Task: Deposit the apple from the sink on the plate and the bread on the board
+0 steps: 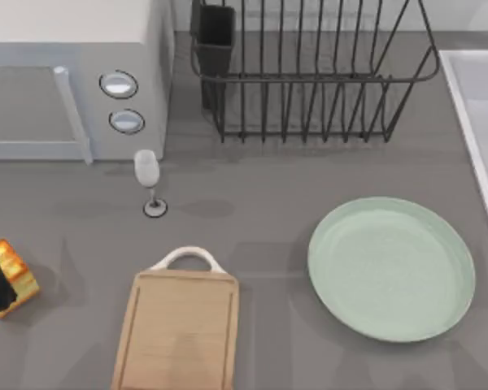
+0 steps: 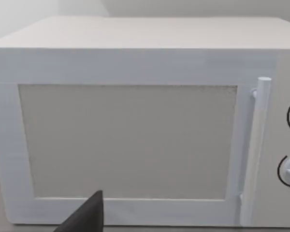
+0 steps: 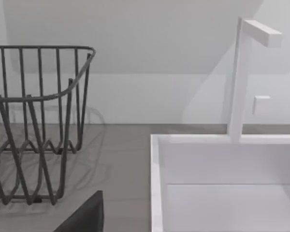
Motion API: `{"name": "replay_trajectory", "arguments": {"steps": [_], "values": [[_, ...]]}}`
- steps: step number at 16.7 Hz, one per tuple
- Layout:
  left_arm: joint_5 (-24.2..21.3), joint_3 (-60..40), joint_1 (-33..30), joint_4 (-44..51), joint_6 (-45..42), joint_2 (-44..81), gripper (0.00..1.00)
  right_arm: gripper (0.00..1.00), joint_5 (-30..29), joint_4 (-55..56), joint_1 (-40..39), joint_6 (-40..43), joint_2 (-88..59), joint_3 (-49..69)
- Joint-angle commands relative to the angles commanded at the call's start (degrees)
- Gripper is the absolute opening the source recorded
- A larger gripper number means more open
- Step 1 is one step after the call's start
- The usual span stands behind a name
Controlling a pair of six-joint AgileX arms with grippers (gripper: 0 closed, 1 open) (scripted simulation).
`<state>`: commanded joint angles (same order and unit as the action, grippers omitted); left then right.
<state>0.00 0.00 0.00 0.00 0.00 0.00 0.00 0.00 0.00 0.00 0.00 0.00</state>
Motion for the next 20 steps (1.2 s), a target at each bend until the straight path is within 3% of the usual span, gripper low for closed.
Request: {"name": "replay_trajectory", "arguments": {"steps": [16, 20], "values": [[0.0, 0.0, 0.0, 0.0, 0.0, 0.0, 1.00, 1.00, 0.0, 0.0, 0.0, 0.0, 0.0, 0.0], [0.0, 0.0, 0.0, 0.0, 0.0, 0.0, 1.00, 1.00, 0.0, -3.8, 1.1, 1.0, -5.9, 5.7]]}}
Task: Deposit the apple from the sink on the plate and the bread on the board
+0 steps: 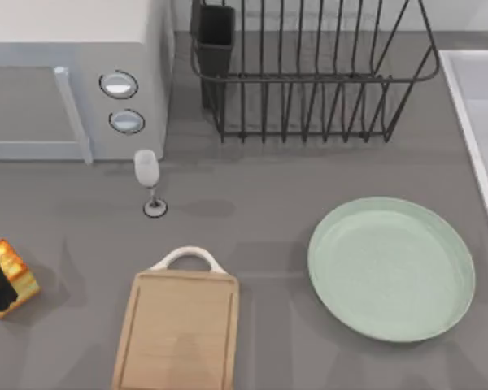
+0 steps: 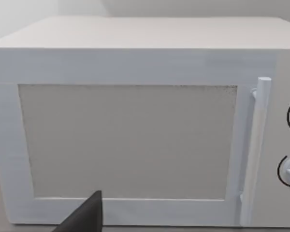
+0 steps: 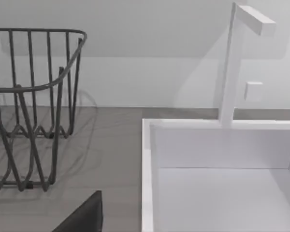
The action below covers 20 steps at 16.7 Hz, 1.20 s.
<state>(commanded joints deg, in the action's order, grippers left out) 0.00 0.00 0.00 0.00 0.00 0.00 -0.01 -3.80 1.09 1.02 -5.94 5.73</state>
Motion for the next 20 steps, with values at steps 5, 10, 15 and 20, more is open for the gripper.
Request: {"name": "replay_trajectory", "arguments": {"steps": [5, 10, 15, 20], "values": [[0.0, 0.0, 0.0, 0.0, 0.0, 0.0, 1.00, 1.00, 0.0, -11.3, 3.3, 3.1, -20.7, 17.6], [0.0, 0.0, 0.0, 0.0, 0.0, 0.0, 1.00, 1.00, -0.1, -26.4, 7.6, 7.1, -51.2, 41.2], [0.0, 0.0, 0.0, 0.0, 0.0, 0.0, 1.00, 1.00, -0.1, -41.6, 12.0, 11.2, -83.0, 65.3], [0.0, 0.0, 0.0, 0.0, 0.0, 0.0, 1.00, 1.00, -0.1, -53.5, 15.4, 14.4, -108.0, 84.1]]}}
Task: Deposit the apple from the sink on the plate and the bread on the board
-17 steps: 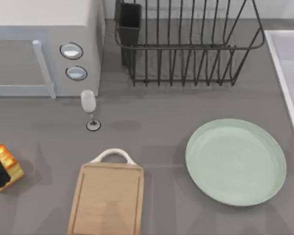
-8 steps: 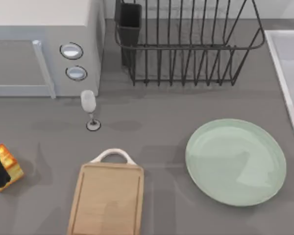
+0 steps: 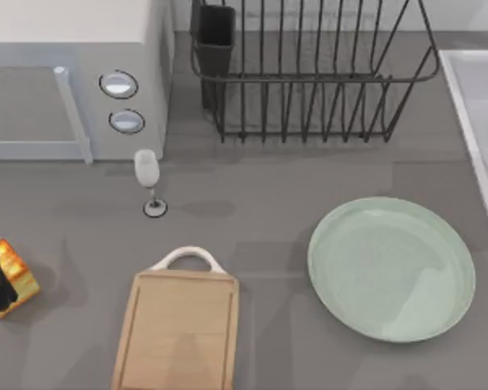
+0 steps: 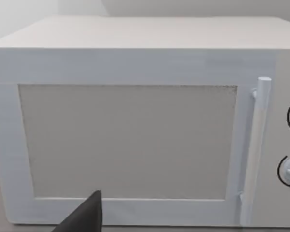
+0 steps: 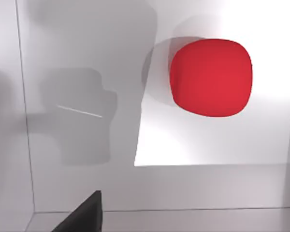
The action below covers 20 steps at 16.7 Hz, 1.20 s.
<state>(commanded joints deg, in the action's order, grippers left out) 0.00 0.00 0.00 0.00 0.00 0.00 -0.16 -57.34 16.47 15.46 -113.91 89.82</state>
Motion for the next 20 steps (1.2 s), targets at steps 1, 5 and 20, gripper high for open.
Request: {"name": "replay_trajectory", "arguments": {"steps": [1, 5, 20], "values": [[0.0, 0.0, 0.0, 0.0, 0.0, 0.0, 1.00, 1.00, 0.0, -1.7, 0.5, 0.5, -3.5, 2.7], [0.0, 0.0, 0.0, 0.0, 0.0, 0.0, 1.00, 1.00, 0.0, -5.8, 1.7, 1.6, -11.4, 9.0], [0.0, 0.0, 0.0, 0.0, 0.0, 0.0, 1.00, 1.00, -0.2, 11.9, 2.0, 1.4, -22.4, 1.6]]}}
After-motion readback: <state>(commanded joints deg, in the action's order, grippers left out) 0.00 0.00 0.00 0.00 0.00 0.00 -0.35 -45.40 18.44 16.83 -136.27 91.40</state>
